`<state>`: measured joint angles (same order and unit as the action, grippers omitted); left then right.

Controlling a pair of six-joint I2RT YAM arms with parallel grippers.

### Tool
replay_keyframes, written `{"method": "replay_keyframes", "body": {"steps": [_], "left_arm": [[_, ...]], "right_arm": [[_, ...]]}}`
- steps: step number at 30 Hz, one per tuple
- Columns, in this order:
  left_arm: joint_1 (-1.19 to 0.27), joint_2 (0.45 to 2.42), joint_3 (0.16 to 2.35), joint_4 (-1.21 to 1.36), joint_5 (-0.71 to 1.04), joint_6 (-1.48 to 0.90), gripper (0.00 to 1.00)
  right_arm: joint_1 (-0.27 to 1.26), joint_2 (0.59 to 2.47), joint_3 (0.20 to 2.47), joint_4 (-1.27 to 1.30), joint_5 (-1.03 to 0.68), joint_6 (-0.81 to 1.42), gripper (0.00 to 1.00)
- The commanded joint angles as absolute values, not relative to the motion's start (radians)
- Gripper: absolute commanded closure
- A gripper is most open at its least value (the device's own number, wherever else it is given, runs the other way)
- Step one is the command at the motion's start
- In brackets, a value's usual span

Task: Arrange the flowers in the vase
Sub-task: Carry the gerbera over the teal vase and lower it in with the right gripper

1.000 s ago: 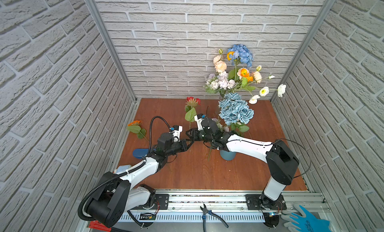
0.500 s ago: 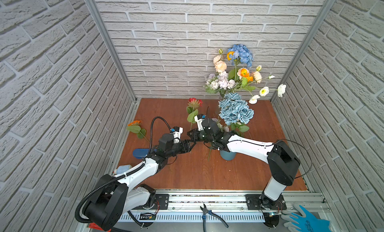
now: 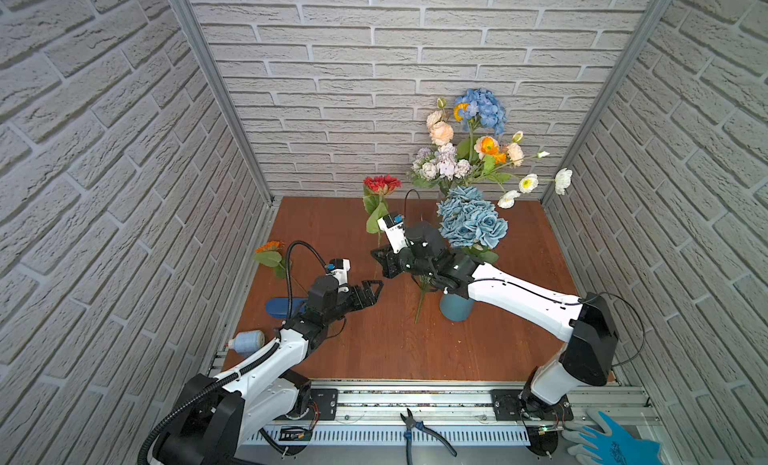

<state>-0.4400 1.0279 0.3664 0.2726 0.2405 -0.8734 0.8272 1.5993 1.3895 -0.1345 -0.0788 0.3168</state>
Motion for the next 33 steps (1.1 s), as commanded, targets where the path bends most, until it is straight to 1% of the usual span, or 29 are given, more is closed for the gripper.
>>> {"method": "replay_keyframes", "body": {"steps": [1, 5, 10, 15, 23, 27, 33], "left_arm": [[-0.417, 1.064, 0.431, 0.173, 0.107, -0.799, 0.02], [-0.417, 1.132, 0.458, 0.287, 0.071, -0.811, 0.02], [-0.427, 1.263, 0.492, 0.442, 0.106, -0.859, 0.02], [-0.439, 1.379, 0.564, 0.494, 0.142, -0.879, 0.02], [-0.457, 1.488, 0.648, 0.538, 0.176, -0.903, 0.02], [-0.466, 1.530, 0.666, 0.564, 0.200, -0.927, 0.02], [-0.474, 1.564, 0.683, 0.588, 0.230, -0.959, 0.02]], "right_arm": [[0.830, 1.462, 1.434, -0.205, -0.062, 0.156, 0.95], [0.828, 1.346, 1.429, -0.253, -0.014, 0.091, 0.95], [0.828, 1.221, 1.403, -0.311, 0.087, 0.033, 0.94], [0.821, 1.086, 1.337, -0.367, 0.193, 0.008, 0.94], [0.816, 0.855, 1.144, -0.387, 0.232, 0.004, 0.94], [0.816, 0.813, 1.062, -0.395, 0.252, -0.020, 0.94], [0.806, 0.844, 0.990, -0.308, 0.276, -0.120, 0.94]]}}
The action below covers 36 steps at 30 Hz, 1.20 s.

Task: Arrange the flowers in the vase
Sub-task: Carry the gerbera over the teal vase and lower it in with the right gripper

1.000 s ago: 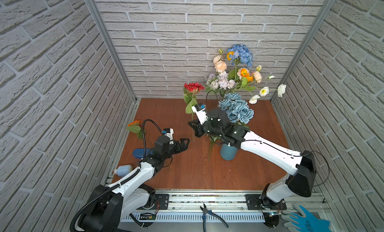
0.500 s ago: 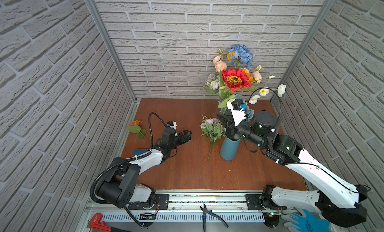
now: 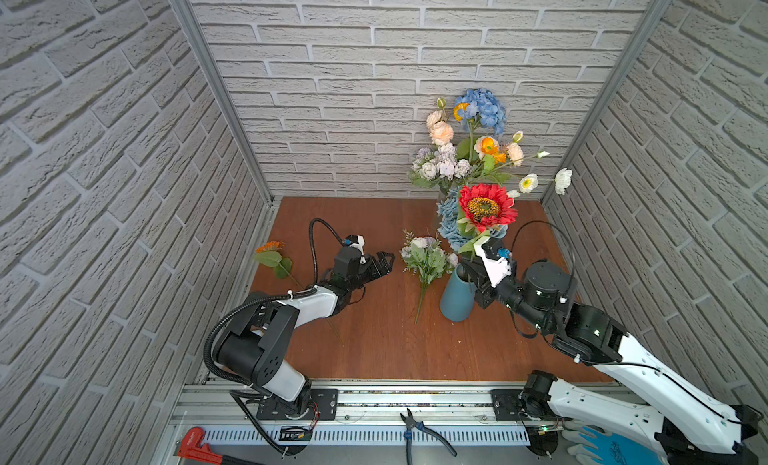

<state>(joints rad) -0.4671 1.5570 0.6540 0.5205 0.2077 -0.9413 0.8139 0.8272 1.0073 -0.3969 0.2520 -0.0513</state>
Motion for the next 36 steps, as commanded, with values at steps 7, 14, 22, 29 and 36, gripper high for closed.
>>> {"method": "replay_keyframes", "body": {"steps": [7, 14, 22, 29, 36], "left_arm": [[-0.478, 1.498, 0.648, 0.534, 0.179, -0.935, 0.02], [-0.477, 1.469, 0.633, 0.509, 0.160, -0.919, 0.02], [-0.478, 1.482, 0.640, 0.513, 0.163, -0.918, 0.02], [-0.483, 1.494, 0.650, 0.514, 0.167, -0.921, 0.02], [-0.496, 1.503, 0.664, 0.514, 0.173, -0.922, 0.02]], "right_arm": [[0.735, 0.906, 0.963, -0.191, 0.231, -0.228, 0.94], [0.649, 0.924, 0.888, -0.066, 0.154, -0.204, 0.94], [0.638, 0.938, 0.828, -0.097, 0.154, -0.123, 0.94], [0.638, 0.868, 0.712, -0.100, 0.216, -0.038, 0.93], [0.637, 0.833, 0.687, -0.139, 0.241, -0.008, 0.72]]}}
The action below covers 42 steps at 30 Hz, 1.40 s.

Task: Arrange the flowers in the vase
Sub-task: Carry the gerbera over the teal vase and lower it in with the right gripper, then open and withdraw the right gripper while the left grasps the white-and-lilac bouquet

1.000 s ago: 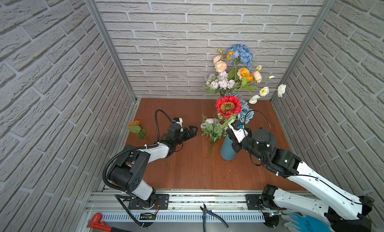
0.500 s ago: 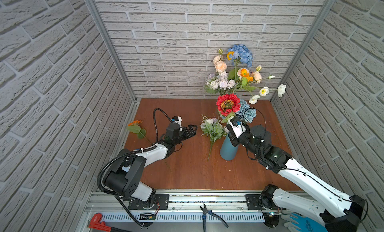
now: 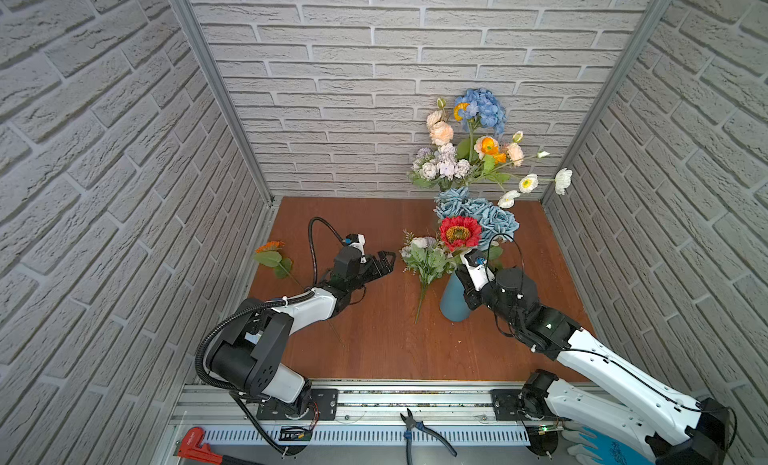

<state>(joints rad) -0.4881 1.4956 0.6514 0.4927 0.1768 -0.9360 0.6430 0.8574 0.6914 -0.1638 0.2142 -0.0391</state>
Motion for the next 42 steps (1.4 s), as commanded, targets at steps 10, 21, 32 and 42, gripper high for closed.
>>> {"method": "replay_keyframes", "body": {"steps": [10, 21, 32, 42], "left_arm": [[-0.506, 1.499, 0.668, 0.500, 0.173, -0.916, 0.02], [-0.603, 1.484, 0.752, 0.245, 0.143, -0.742, 0.02], [-0.767, 1.526, 0.799, 0.107, 0.106, -0.609, 0.10], [-0.833, 1.663, 0.899, 0.065, 0.083, -0.621, 0.21]], "right_arm": [[0.638, 0.791, 0.709, -0.178, 0.227, 0.017, 0.65], [0.638, 0.646, 0.799, -0.314, 0.135, 0.082, 0.54], [0.638, 0.682, 0.977, -0.315, 0.179, 0.105, 0.52], [0.638, 0.702, 1.011, -0.211, 0.306, 0.069, 0.52]]}}
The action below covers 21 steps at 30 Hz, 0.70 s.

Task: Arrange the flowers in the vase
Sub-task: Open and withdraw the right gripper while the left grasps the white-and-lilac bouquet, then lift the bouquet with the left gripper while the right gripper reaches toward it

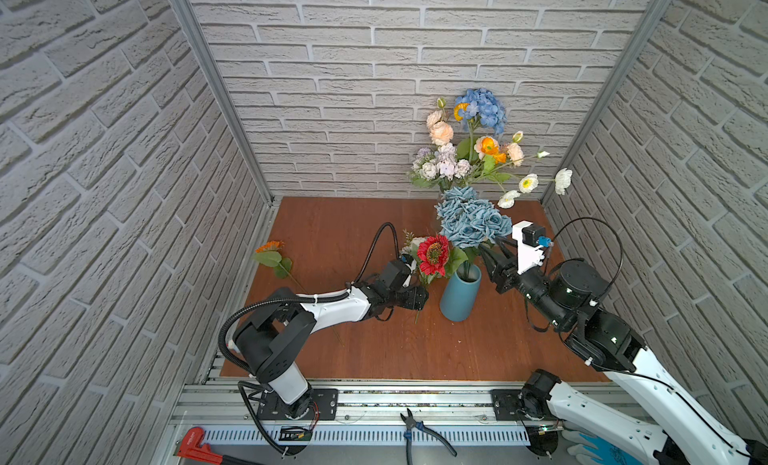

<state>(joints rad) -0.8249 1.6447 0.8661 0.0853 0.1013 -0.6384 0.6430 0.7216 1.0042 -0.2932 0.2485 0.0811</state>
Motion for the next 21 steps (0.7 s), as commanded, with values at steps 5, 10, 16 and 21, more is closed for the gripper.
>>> {"method": "replay_keyframes", "body": {"steps": [5, 10, 16, 21], "left_arm": [[-0.859, 1.703, 0.929, -0.006, 0.085, -0.620, 0.27], [-0.879, 1.734, 0.949, -0.065, 0.058, -0.619, 0.32], [-0.887, 1.783, 0.989, -0.105, 0.047, -0.617, 0.42], [-0.888, 1.803, 0.996, -0.107, 0.046, -0.620, 0.52]], "right_arm": [[0.637, 0.666, 0.978, -0.216, 0.370, 0.082, 0.50], [0.637, 0.635, 0.953, -0.212, 0.390, 0.094, 0.49], [0.635, 0.654, 0.953, -0.204, 0.396, 0.086, 0.48], [0.634, 0.687, 0.962, -0.212, 0.384, 0.086, 0.47]]}}
